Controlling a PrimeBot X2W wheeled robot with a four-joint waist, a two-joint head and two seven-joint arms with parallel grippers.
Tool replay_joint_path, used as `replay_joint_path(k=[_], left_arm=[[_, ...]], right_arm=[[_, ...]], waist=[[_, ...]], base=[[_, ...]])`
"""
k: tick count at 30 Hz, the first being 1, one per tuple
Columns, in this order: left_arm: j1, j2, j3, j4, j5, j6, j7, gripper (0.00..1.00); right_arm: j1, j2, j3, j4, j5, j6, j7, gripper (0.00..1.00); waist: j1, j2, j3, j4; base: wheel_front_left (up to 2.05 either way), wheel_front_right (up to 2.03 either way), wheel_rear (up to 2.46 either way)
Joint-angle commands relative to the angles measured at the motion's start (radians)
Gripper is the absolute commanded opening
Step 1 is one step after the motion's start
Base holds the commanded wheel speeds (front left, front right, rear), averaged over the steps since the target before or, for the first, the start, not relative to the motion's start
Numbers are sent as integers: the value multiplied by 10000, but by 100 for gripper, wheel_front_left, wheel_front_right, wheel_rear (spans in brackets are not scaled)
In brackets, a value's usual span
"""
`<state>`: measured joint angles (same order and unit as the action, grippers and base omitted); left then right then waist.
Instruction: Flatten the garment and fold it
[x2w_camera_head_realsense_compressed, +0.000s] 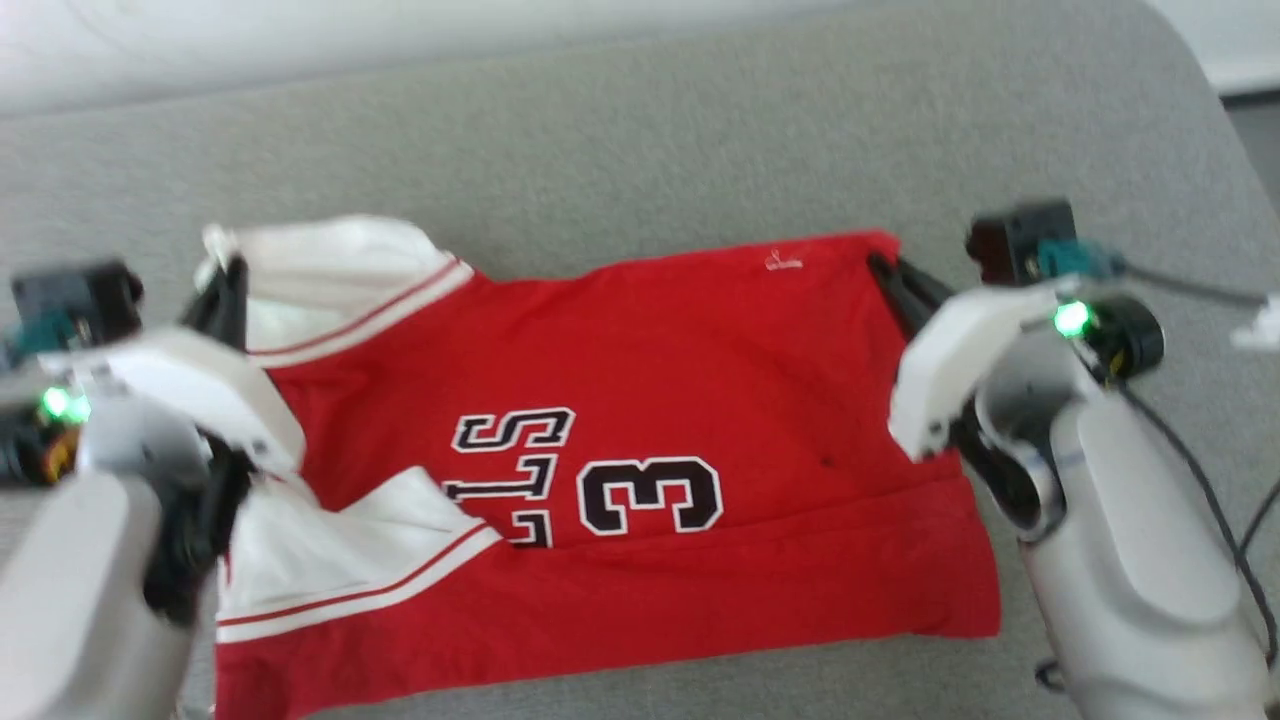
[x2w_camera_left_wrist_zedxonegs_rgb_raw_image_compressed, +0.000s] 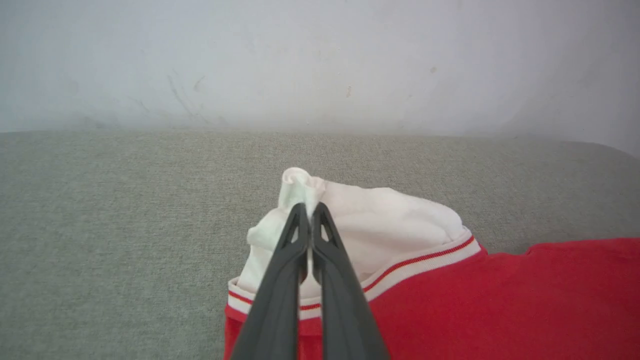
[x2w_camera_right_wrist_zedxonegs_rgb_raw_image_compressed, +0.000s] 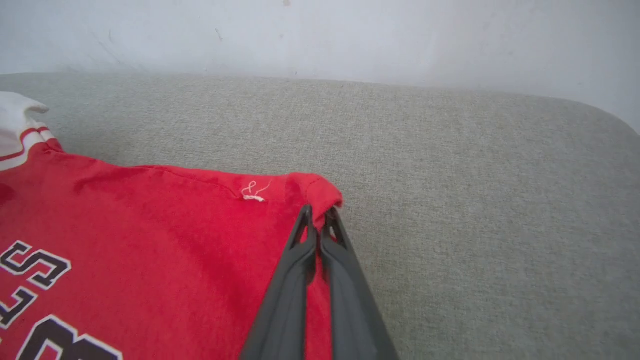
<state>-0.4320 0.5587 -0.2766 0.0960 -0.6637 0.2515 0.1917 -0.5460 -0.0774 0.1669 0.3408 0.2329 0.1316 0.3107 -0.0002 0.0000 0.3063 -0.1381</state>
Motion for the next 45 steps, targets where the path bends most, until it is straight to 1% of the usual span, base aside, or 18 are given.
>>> replay_joint_path(k=[1,4,8,14,17,22,24,27,31,32,33,34,35,36,40,45], left_arm=[[736,-128,95,-446,-128,179,-267,0],[1753,-237,141,-1105,-277,312,-549,0],[2966,-392,95,-1680,-534,426,-688,0],[4361,-693,112,-1871,-1020,621,-760,0],[4714,-771,97,-1782,-1133,646,-793,0],[5223,-1070,-97,-1344,-1485,463,-772,0],[5293,-1155,-183,-1029,-1552,346,-803,0],[5226,-1276,-305,-532,-1616,171,-832,0],[4957,-1435,-499,63,-1618,-116,-911,0],[4901,-1462,-540,191,-1618,-179,-924,0],[4860,-1490,-560,307,-1612,-212,-959,13],[4834,-1523,-569,403,-1606,-228,-1009,40],[4822,-1540,-593,478,-1592,-245,-1037,97],[4828,-1545,-623,520,-1577,-259,-1046,100],[4882,-1561,-674,361,-1410,-370,-1443,100],[4632,-1615,-651,77,-645,-508,-2953,100]], right_arm=[[568,-180,-60,-250,136,-9,-375,0],[1297,-413,-78,-568,200,-9,-652,0],[2132,-697,-244,-935,208,-9,-760,0],[3056,-1114,-341,-1291,141,-9,-296,0],[3302,-1302,-370,-1318,105,-9,-41,0],[3725,-1689,-294,-1150,-3,-9,788,0],[3817,-1807,-84,-1073,41,-9,1153,0],[3833,-1909,99,-889,115,-9,1524,0],[3796,-1871,209,-653,225,-9,1869,0],[3800,-1855,221,-624,247,-9,1943,4],[3819,-1831,217,-626,280,-9,1974,29],[3862,-1806,194,-645,320,-9,1993,76],[3938,-1769,116,-664,363,-9,2037,100],[4037,-1712,21,-713,425,-9,2086,100],[4587,-1335,-551,-1248,563,-9,1995,100],[5412,-362,-1643,-2359,447,-9,1134,100]], waist=[[2,0,-762,574],[2,0,-1006,792],[2,0,-1214,1027],[2,0,-1395,1214],[2,0,-1418,1255],[2,0,-1393,1347],[2,0,-1361,1370],[2,0,-1301,1388],[2,0,-1297,1418],[2,0,-1328,1426],[2,0,-1379,1435],[2,0,-1438,1446],[2,0,-1512,1458],[2,0,-1582,1468],[2,0,-1851,1517],[2,0,-2112,1602]], base=[[0,0,0],[0,0,0],[0,0,0],[0,0,0],[0,0,0],[0,0,0],[0,0,0],[0,0,0],[0,0,0],[0,0,0],[0,0,0],[0,0,0],[0,0,0],[0,0,0],[0,0,0],[0,0,0]])
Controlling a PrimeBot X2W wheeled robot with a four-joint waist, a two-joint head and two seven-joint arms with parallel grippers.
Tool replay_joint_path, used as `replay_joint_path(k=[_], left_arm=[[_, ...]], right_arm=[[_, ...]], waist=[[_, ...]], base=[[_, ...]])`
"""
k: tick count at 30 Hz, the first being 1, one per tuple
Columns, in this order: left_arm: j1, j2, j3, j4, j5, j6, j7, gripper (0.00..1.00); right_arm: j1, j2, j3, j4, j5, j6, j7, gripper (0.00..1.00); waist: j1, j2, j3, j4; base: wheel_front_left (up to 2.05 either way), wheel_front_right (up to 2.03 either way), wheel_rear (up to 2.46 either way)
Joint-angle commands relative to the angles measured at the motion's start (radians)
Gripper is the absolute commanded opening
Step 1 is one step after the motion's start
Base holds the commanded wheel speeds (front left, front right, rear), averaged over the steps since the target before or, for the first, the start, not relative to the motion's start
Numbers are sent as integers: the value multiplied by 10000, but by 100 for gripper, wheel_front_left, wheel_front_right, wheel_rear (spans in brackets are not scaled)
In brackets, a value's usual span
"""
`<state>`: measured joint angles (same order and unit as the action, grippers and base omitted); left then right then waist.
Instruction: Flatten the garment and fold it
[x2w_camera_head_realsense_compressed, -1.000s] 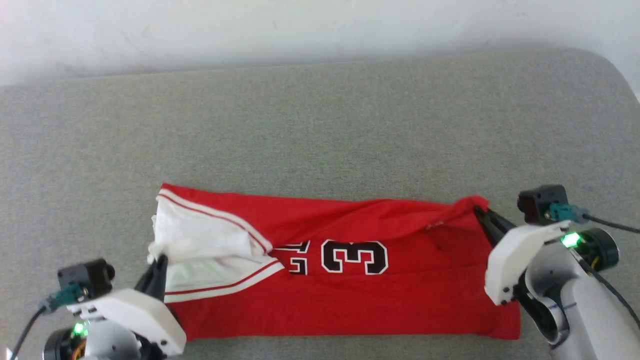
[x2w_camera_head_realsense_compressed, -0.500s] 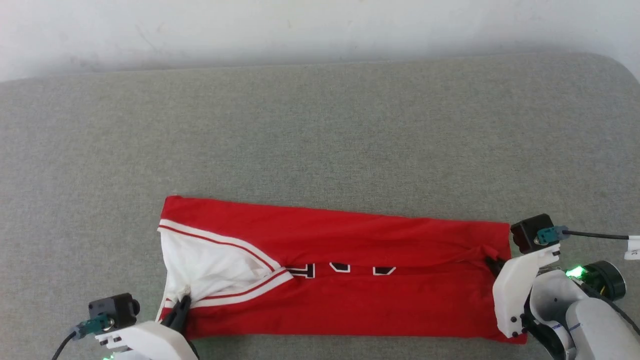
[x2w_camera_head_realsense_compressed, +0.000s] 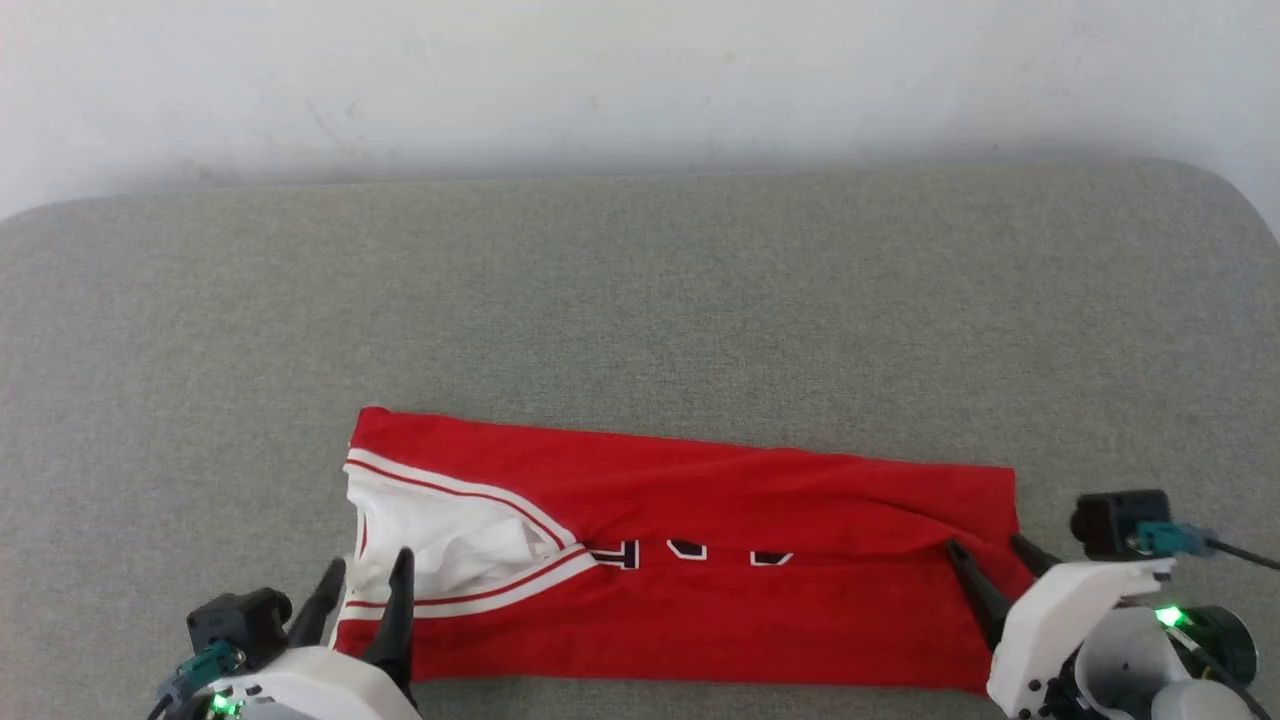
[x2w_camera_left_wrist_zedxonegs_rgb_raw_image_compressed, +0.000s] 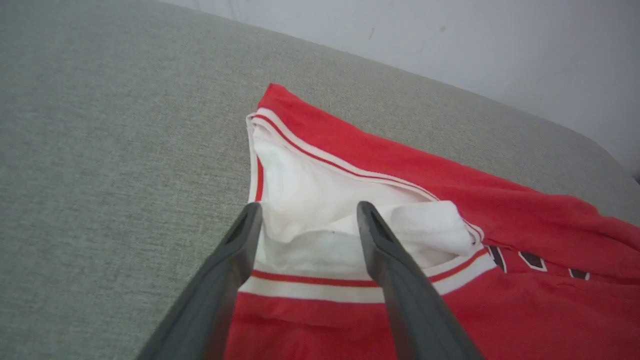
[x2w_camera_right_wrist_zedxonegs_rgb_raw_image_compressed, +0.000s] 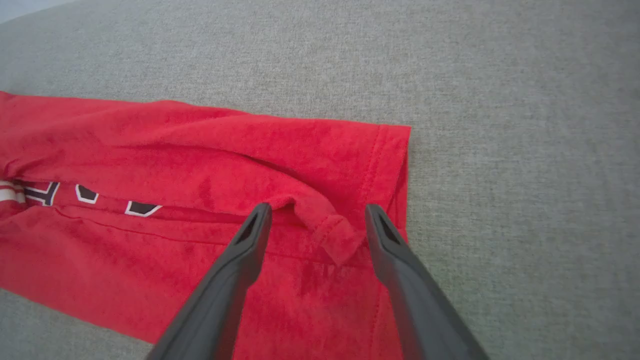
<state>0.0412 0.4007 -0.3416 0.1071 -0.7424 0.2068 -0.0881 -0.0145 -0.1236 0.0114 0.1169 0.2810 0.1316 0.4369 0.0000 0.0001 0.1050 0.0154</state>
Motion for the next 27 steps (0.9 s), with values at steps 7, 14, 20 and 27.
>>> replay_joint_path(k=[7,14,20,27], left_arm=[[-974,-250,3,31,1484,47,-1577,100],[-1705,-703,553,-3,2800,-100,-1730,100],[-1626,-1223,1222,16,3714,-242,-1734,100],[-1463,-1730,1914,31,4154,-503,-1735,100]], right_arm=[[691,713,-731,-1100,-110,-9,-1721,100],[333,730,-1267,-345,432,-9,-2783,100],[-253,732,-1409,1134,1131,-9,-2326,100],[-1023,732,-1268,2497,596,-9,-588,100]], waist=[[0,-1,-277,88],[0,-1,-398,4],[0,-1,-463,-194],[0,-1,-330,-375]], base=[[0,0,0],[0,0,0],[0,0,0],[0,0,0]])
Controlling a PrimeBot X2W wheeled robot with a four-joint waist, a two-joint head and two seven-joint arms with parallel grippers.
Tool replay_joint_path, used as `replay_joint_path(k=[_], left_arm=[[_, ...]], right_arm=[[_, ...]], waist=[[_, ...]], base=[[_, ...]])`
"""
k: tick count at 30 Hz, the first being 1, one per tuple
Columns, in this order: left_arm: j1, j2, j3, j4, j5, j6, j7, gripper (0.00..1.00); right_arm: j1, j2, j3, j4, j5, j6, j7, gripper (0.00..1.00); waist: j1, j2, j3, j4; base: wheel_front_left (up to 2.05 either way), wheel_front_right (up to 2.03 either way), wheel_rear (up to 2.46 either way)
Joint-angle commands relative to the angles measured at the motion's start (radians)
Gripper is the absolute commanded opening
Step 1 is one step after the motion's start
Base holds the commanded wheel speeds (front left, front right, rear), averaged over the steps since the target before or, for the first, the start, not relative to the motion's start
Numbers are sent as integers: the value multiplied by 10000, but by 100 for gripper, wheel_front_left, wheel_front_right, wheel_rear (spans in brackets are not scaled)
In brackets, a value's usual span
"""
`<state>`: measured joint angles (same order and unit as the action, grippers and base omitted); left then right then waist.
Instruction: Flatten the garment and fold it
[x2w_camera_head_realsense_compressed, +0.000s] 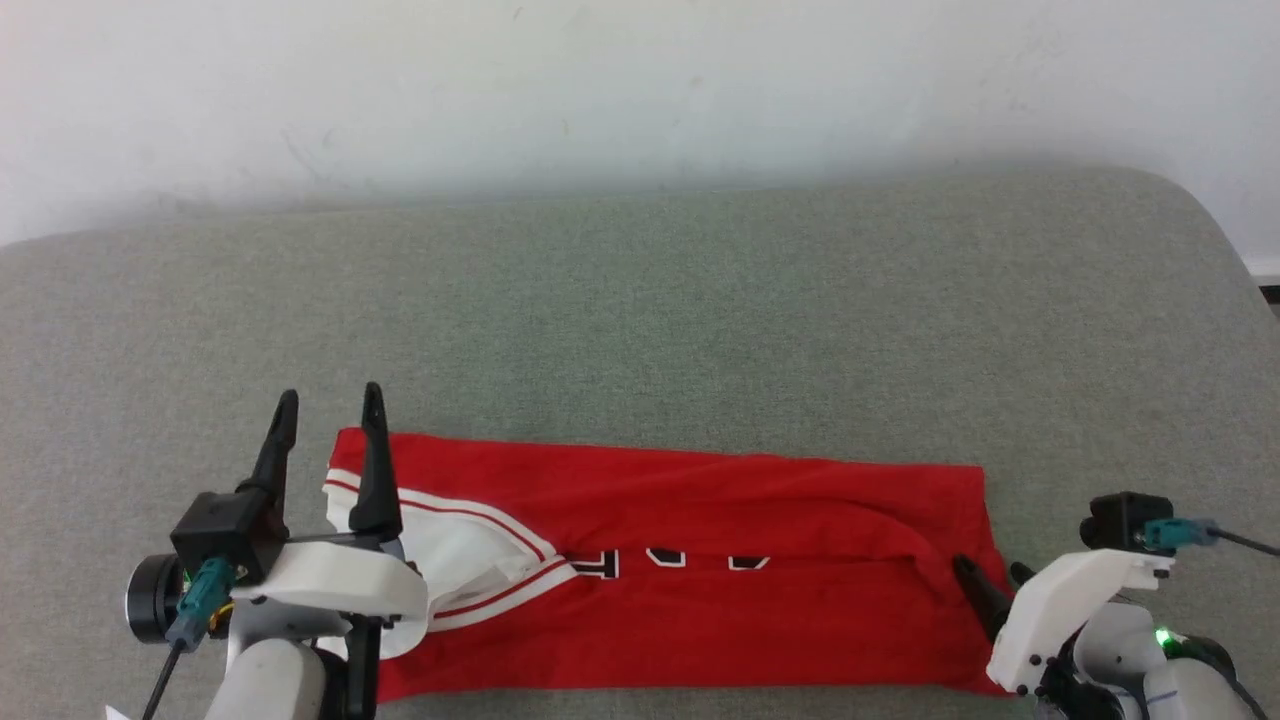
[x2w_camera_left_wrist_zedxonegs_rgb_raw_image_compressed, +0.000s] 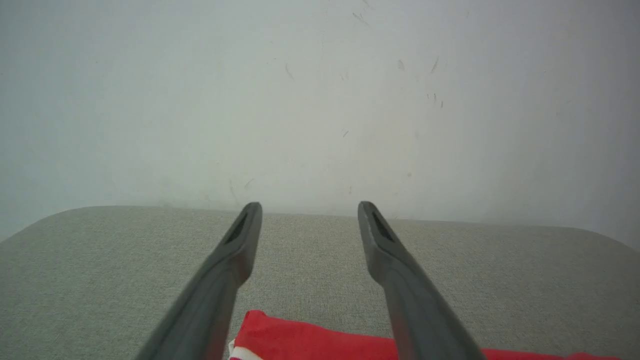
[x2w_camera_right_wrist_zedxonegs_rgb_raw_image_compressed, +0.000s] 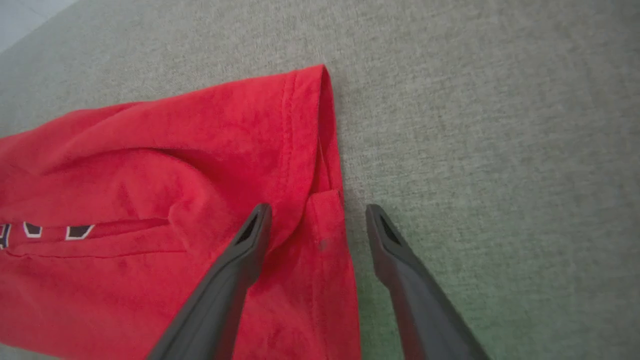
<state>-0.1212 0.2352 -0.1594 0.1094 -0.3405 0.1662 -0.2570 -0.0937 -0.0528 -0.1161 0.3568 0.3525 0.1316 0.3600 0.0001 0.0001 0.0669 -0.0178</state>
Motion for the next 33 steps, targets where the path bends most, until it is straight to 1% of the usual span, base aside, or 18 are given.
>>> replay_joint_path(k=[1,7,9,10,11,12,16,20,21,29,31,33], left_arm=[[165,-126,175,33,184,-154,-46,100],[106,-421,474,222,474,-480,-46,100],[94,-493,576,281,554,-579,-46,100],[95,-532,630,299,593,-616,-46,100],[103,-576,677,314,632,-643,-47,100],[109,-615,718,327,672,-672,-47,100],[142,-711,951,352,788,-767,-47,100],[194,-807,1144,329,910,-837,-47,100],[194,-807,1144,329,910,-837,-47,100],[236,-1027,1284,311,1142,-961,-47,100],[239,-1069,1307,339,1176,-1000,-47,100],[241,-1118,1299,351,1224,-1033,-47,100]], right_arm=[[-344,25,31,212,-215,-9,448,100],[-780,25,416,596,-611,-9,2111,100],[-779,25,536,569,-563,-9,2590,45],[-767,25,566,509,-530,-9,2741,31],[-753,25,568,414,-542,-9,2799,13],[-738,25,535,304,-583,-9,2790,0],[-691,25,175,-101,-933,-9,2559,0],[-701,26,-699,-400,-1772,-9,2265,0],[-701,26,-699,-400,-1772,-9,2265,0],[-980,26,-2849,-778,-4036,-9,1388,0],[-998,9,-3203,-794,-4528,-9,1251,0],[-997,-33,-3363,-778,-4774,-9,1242,0]], waist=[[-1,-1,74,-53],[-1,-1,183,-37],[-1,-1,186,-25],[-1,-1,189,-22],[-1,-1,191,-21],[-1,-1,197,-21],[-1,-1,208,-50],[-1,-1,230,-100],[-1,-1,230,-100],[-1,-1,282,-32],[-1,-1,295,-1],[-1,-1,306,50]], base=[[0,0,0],[0,0,0],[0,0,0],[0,0,0],[0,0,0],[0,0,0],[0,0,0],[0,0,0],[0,0,0],[0,0,0],[0,0,0],[0,0,0]])
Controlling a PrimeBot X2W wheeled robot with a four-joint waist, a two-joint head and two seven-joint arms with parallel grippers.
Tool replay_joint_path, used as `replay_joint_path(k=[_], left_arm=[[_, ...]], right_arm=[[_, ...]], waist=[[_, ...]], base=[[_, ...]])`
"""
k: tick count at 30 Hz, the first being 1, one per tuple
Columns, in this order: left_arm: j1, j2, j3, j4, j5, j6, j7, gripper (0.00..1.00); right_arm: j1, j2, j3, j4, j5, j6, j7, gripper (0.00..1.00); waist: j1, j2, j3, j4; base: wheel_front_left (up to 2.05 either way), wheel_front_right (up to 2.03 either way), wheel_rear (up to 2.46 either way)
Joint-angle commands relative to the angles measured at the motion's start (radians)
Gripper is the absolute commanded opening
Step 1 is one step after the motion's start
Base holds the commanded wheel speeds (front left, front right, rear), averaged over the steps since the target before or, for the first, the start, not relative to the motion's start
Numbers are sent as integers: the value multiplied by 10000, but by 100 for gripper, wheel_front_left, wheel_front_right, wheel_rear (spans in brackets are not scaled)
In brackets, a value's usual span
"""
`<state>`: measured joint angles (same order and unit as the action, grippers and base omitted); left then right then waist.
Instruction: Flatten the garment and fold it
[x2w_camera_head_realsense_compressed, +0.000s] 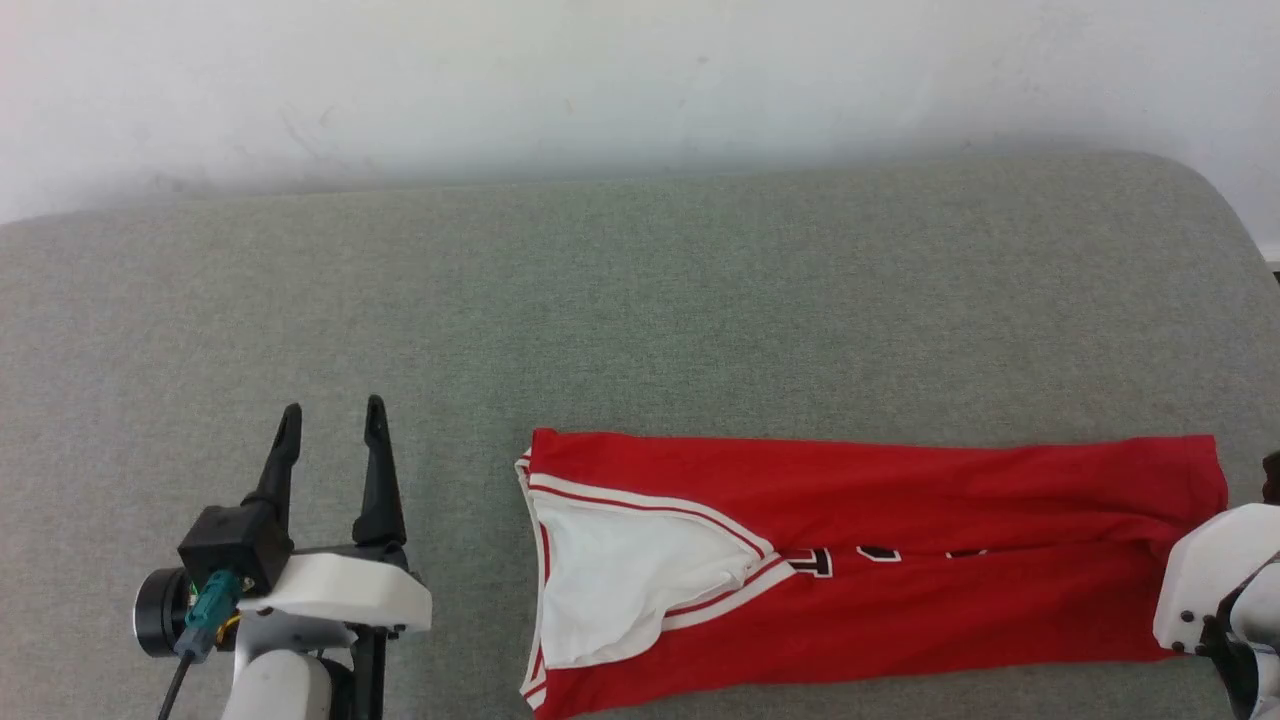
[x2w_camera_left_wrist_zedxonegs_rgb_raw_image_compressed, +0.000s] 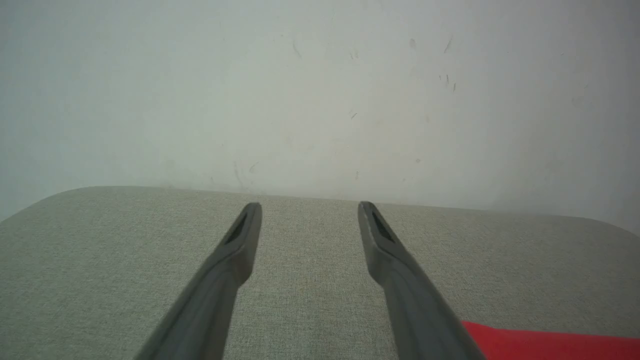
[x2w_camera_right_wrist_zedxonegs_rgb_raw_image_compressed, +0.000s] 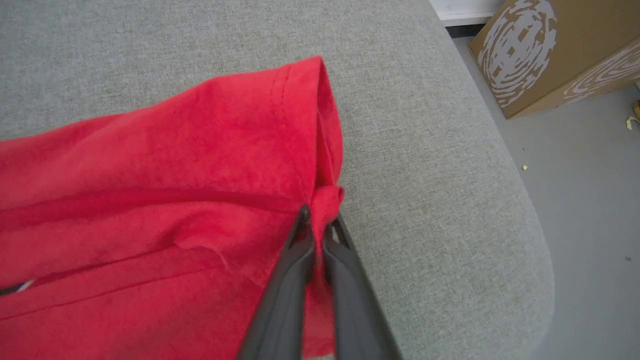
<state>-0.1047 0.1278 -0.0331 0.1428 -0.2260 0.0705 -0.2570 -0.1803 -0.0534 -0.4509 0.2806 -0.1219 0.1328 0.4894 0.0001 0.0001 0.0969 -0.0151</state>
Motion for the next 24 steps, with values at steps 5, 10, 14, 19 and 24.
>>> replay_joint_path(k=[5,10,14,19,24], left_arm=[[114,-79,108,66,160,-162,-47,100],[239,-97,197,135,207,-209,-47,100],[263,-118,194,154,253,-251,-47,100],[180,-126,218,188,271,-302,-47,100],[-30,-185,152,173,323,-348,-47,100]], right_arm=[[158,-28,718,-608,263,-21,609,0],[837,-3,2213,-2871,1432,-21,2182,0],[1269,-31,3676,-5188,2184,-21,3411,0],[1043,-319,5788,-6802,2772,-21,4165,0],[-45,-433,7737,-6202,2986,-21,3712,0]], waist=[[-1,-1,-58,106],[-1,-1,-175,149],[-1,-1,-196,238],[-1,-1,-83,320],[-1,-1,187,484]], base=[[0,0,0],[0,0,0],[0,0,0],[0,0,0],[0,0,0]])
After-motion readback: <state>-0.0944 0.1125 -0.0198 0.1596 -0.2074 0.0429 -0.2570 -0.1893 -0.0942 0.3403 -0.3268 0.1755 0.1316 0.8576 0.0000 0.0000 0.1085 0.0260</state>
